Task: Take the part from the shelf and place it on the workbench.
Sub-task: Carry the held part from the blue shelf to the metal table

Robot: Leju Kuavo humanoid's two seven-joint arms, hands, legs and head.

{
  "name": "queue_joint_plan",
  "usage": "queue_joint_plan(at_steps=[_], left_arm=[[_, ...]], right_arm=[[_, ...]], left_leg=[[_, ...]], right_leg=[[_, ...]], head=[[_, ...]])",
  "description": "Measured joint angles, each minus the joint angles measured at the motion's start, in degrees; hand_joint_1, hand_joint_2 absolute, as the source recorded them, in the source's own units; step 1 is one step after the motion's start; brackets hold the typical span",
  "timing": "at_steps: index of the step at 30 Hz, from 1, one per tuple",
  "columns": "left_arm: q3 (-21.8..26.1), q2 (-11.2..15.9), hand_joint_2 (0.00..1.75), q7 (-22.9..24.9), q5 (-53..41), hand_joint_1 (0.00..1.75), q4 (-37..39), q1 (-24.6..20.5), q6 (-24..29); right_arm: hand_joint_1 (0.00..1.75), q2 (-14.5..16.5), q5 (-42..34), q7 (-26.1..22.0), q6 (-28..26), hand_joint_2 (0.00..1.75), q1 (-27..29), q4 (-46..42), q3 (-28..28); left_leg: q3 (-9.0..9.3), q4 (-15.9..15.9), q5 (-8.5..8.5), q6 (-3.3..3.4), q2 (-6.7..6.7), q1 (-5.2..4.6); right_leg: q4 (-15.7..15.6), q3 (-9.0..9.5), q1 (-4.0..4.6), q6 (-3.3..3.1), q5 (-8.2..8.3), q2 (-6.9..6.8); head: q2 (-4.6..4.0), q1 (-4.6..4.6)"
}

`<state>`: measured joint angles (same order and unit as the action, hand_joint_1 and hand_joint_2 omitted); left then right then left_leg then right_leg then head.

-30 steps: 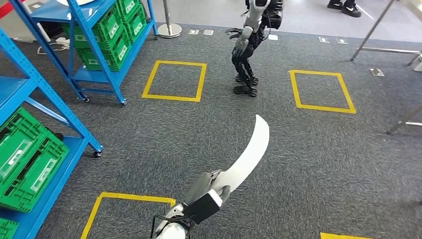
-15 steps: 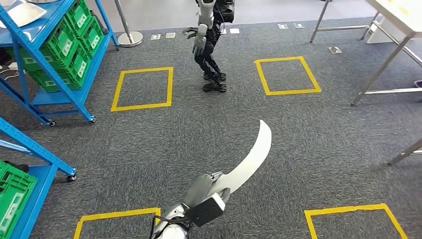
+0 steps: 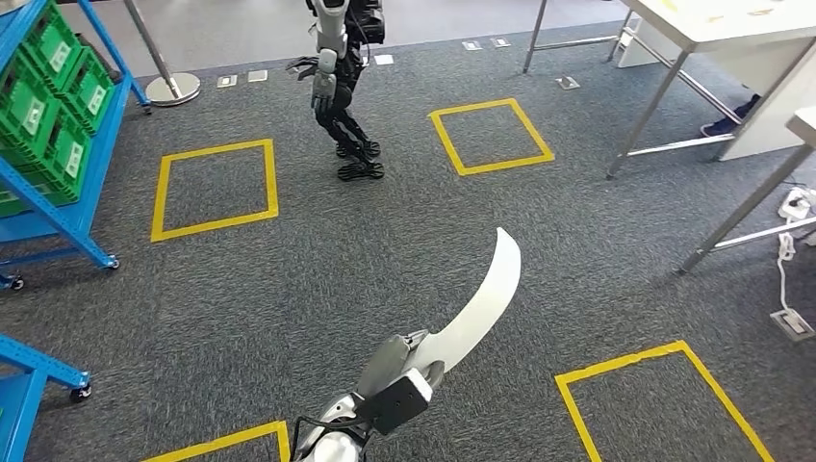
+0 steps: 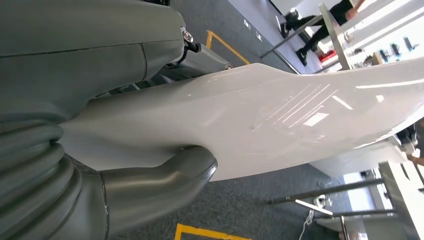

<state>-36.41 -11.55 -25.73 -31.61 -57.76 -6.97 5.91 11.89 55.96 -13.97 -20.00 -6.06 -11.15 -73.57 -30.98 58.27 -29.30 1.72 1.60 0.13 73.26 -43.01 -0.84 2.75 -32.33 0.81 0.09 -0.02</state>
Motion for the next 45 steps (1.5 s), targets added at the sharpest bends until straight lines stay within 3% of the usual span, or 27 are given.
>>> queue_joint_plan(at_steps=[1,2,3,5,7,9,11,13,15,16,18,20,22,24,25,27,29,31,32,33,36,37,39,40,42,44,45], left_arm=[[0.1,0.0,1.75,0.0,0.0,1.75,0.1,0.0,0.0],[0.2,0.0,1.75,0.1,0.0,1.75,0.1,0.0,0.0],[0.3,0.0,1.75,0.2,0.1,1.75,0.1,0.1,0.1],[0.5,0.0,1.75,0.4,0.2,1.75,0.0,0.2,0.4],[0.8,0.0,1.75,0.5,0.3,1.75,-0.1,0.3,0.7],[0.9,0.0,1.75,0.6,0.4,1.75,-0.4,0.4,0.8],[1.1,0.1,1.75,0.7,0.4,1.75,-0.7,0.6,0.9],[1.3,0.4,1.75,0.8,0.4,1.75,-0.8,1.0,0.9],[1.5,0.8,1.75,1.0,0.4,1.75,-0.8,1.8,0.9],[1.6,1.0,1.75,1.1,0.4,1.75,-0.8,2.1,0.9],[1.7,1.2,1.75,1.2,0.4,1.75,-0.8,2.5,0.7],[1.8,1.2,1.75,1.3,0.4,1.75,-0.9,2.5,0.4],[1.8,1.2,1.75,1.3,0.5,1.75,-0.9,2.6,0.2],[1.9,1.1,1.75,1.4,0.5,1.75,-0.9,2.6,0.2],[1.9,1.0,1.75,1.4,0.5,1.75,-1.0,2.6,0.2],[2.0,0.9,1.75,1.4,0.5,1.75,-1.1,2.6,0.1],[2.1,1.0,1.75,1.4,0.5,1.75,-1.0,2.7,-0.2],[2.2,1.0,1.75,1.4,0.4,1.75,-0.9,2.7,-0.5],[2.2,1.0,1.75,1.4,0.4,1.75,-0.9,2.7,-0.6],[2.2,1.0,1.75,1.4,0.3,1.75,-0.9,2.7,-0.7],[2.2,1.0,1.75,1.4,0.0,1.75,-0.9,2.7,-0.7],[2.2,1.0,1.75,1.4,-0.1,1.75,-0.9,2.6,-0.6],[2.3,1.0,1.75,1.4,-0.1,1.75,-0.9,2.6,-0.5],[2.3,1.0,1.75,1.4,-0.2,1.75,-0.9,2.6,-0.5],[2.3,1.0,1.75,1.3,-0.2,1.75,-0.9,2.5,-0.5],[2.3,1.1,1.75,1.2,-0.2,1.75,-0.8,2.5,-0.5],[2.3,1.1,1.75,1.2,-0.2,1.75,-0.7,2.6,-0.5]], right_arm=[[0.00,0.0,0.2,0.4,-0.1,0.00,0.1,0.0,0.0],[0.00,0.0,0.4,1.0,-0.1,0.00,0.1,0.0,0.0],[0.00,0.0,0.5,1.5,-0.1,0.00,0.2,0.0,0.0],[0.00,0.0,0.4,2.1,-0.1,0.00,0.1,0.0,0.0],[0.00,0.1,0.3,2.3,-0.1,0.00,0.0,0.0,0.0],[0.00,0.2,0.2,2.4,0.0,0.00,0.1,0.0,0.0],[0.00,0.3,0.1,2.4,0.0,0.00,0.1,0.0,0.0],[0.00,0.4,0.1,2.2,0.1,0.00,0.0,0.0,0.0],[0.00,0.5,0.0,1.9,0.2,0.00,-0.1,0.0,0.0],[0.00,0.5,0.0,1.7,0.2,0.00,0.0,0.0,0.0],[0.00,0.5,-0.1,1.3,0.2,0.00,0.1,0.0,0.0],[0.00,0.5,-0.1,0.8,0.2,0.00,0.0,0.0,0.0],[0.00,0.5,-0.2,0.5,0.3,0.00,-0.1,0.0,0.0],[0.00,0.5,-0.2,0.5,0.3,0.00,0.1,0.0,0.0],[0.00,0.5,-0.2,0.5,0.3,0.00,0.2,0.0,0.0],[0.00,0.5,-0.2,0.3,0.4,0.00,0.2,0.0,0.0],[0.00,0.5,-0.2,-0.2,0.4,0.00,0.0,0.0,0.0],[0.00,0.5,-0.2,-0.5,0.4,0.00,0.0,0.0,0.0],[0.00,0.5,-0.2,-0.5,0.3,0.00,0.1,0.0,0.0],[0.00,0.5,-0.2,-0.4,0.3,0.00,0.1,0.0,0.0],[0.00,0.5,0.0,0.4,0.0,0.00,0.0,0.0,0.0],[0.00,0.5,0.0,0.8,-0.1,0.00,0.0,0.0,0.0],[0.00,0.5,0.0,1.6,-0.4,0.00,0.1,0.0,0.0],[0.00,0.5,-0.1,1.8,-0.4,0.00,0.2,0.0,0.0],[0.00,0.5,-0.2,1.9,-0.5,0.00,0.2,0.0,0.0],[0.00,0.6,-0.3,2.0,-0.5,0.00,0.1,0.0,0.0],[0.00,0.6,-0.4,1.9,-0.5,0.00,0.0,0.0,0.0]], left_leg=[[-0.02,0.0,-0.08,0.02,0.84,-0.06],[0.00,0.1,-0.17,-0.02,1.63,-0.08],[0.07,0.1,-0.29,-0.13,2.35,-0.08],[0.24,0.3,-0.65,-0.56,3.55,-0.31],[0.49,0.3,-0.96,-1.19,4.46,-0.53],[0.82,0.1,-1.16,-1.89,5.10,-0.48],[0.39,1.7,-2.50,-2.55,3.05,-0.27],[-2.24,7.8,-5.97,-2.94,-0.20,-0.07],[-5.81,15.1,-8.83,-3.08,-1.30,-0.01],[-6.66,16.4,-8.68,-3.09,-1.41,0.02],[-5.29,12.6,-5.30,-2.98,-1.90,0.21],[-1.99,4.9,-1.66,-2.78,-4.23,0.51],[-0.52,1.1,-0.56,-2.35,-5.76,0.55],[-0.41,0.8,-0.31,-1.50,-4.82,0.36],[-0.30,0.6,-0.08,-1.04,-4.18,0.33],[-0.21,0.1,0.33,-0.27,-2.69,0.42],[-0.32,0.0,0.35,0.02,-1.02,0.21],[-0.41,0.1,0.26,0.11,0.80,0.06],[-0.39,0.1,0.20,0.10,1.64,0.03],[-0.34,0.1,0.12,0.03,2.42,0.03],[-0.12,0.3,-0.33,-0.62,4.24,-0.31],[-0.02,0.3,-0.48,-0.92,4.70,-0.43],[0.36,0.1,-0.69,-1.51,5.67,-0.50],[0.54,0.3,-0.94,-1.85,5.56,-0.41],[-0.46,3.2,-2.95,-2.46,3.07,-0.21],[-3.80,10.4,-6.58,-2.78,-0.21,0.01],[-5.59,14.0,-7.86,-2.85,-0.90,0.06]], right_leg=[[0.9,-0.36,-0.05,0.06,0.09,-0.24],[-0.5,0.51,-0.08,0.05,1.21,-0.50],[-4.0,2.52,-0.07,-0.01,2.93,-1.10],[-11.6,6.63,0.17,-0.54,5.41,-3.80],[-14.4,8.04,0.54,-1.27,5.86,-5.24],[-14.6,7.96,0.55,-1.89,6.07,-4.00],[-14.9,8.06,0.22,-2.53,6.36,-2.72],[-15.1,8.15,0.05,-3.02,6.50,-1.34],[-15.1,8.13,0.08,-3.19,6.50,0.34],[-15.0,8.14,0.08,-3.18,6.50,1.26],[-14.9,8.15,0.04,-3.03,6.55,3.07],[-14.6,7.98,0.02,-2.58,6.57,4.70],[-14.4,7.62,0.00,-1.82,6.71,5.96],[-14.6,7.33,-0.21,-0.96,7.04,6.84],[-14.3,7.12,-0.22,-0.67,6.89,6.29],[-11.0,5.45,-0.03,-0.34,4.80,3.48],[-3.7,2.01,0.15,-0.16,1.07,0.68],[1.1,-0.13,0.13,-0.04,-0.47,-0.11],[0.5,0.38,0.12,-0.04,0.26,-0.36],[-2.4,2.11,0.14,-0.11,1.81,-0.79],[-13.2,8.24,0.55,-0.86,5.42,-4.20],[-14.6,8.90,0.74,-1.22,5.57,-4.77],[-14.8,8.73,0.86,-1.86,5.58,-3.68],[-14.9,8.76,0.72,-2.15,5.71,-3.06],[-15.2,8.91,0.32,-2.78,6.04,-1.78],[-15.3,8.91,0.18,-3.14,6.18,-0.38],[-15.3,8.88,0.18,-3.19,6.20,0.43]], head=[[0.00,0.01],[0.00,0.02],[0.00,0.03],[0.00,0.02],[0.00,-0.07],[0.00,-0.13],[0.00,-0.20],[0.00,-0.35],[0.00,-0.45],[0.00,-0.48],[0.00,-0.50],[0.00,-0.51],[0.00,-0.50],[0.00,-0.50],[0.00,-0.46],[0.00,-0.17],[0.00,0.07],[0.00,0.08],[0.00,0.08],[0.00,0.09],[0.00,0.07],[0.00,0.03],[0.00,-0.04],[0.00,-0.04],[0.00,-0.25],[0.00,-0.51],[0.00,-0.55]])
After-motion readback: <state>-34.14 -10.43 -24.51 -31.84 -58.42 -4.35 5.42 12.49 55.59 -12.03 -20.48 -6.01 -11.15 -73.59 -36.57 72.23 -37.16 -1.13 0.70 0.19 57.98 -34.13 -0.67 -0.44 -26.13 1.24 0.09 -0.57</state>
